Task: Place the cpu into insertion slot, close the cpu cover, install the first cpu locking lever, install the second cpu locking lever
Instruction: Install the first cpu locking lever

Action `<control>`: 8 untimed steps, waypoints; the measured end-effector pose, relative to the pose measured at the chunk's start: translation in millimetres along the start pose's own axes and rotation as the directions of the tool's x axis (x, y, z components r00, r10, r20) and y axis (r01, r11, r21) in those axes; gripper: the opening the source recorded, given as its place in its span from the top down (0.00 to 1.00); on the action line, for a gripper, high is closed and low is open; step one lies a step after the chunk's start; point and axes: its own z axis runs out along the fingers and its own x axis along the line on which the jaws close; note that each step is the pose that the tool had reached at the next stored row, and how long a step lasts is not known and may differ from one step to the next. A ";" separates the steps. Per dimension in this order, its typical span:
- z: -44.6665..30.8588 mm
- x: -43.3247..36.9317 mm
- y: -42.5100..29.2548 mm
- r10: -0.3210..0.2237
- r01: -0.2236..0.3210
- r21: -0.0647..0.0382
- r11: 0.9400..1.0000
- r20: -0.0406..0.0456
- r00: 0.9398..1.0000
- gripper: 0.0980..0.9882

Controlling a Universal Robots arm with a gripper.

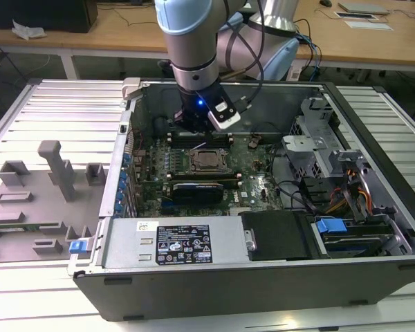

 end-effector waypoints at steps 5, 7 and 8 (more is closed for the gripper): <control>2.7 0.0 5.7 0.014 -0.014 0.007 1.000 0.003 1.000 0.99; 3.9 0.2 5.8 0.018 -0.019 0.008 1.000 0.004 1.000 0.99; 5.2 0.6 5.6 0.023 -0.023 0.009 1.000 0.007 1.000 0.99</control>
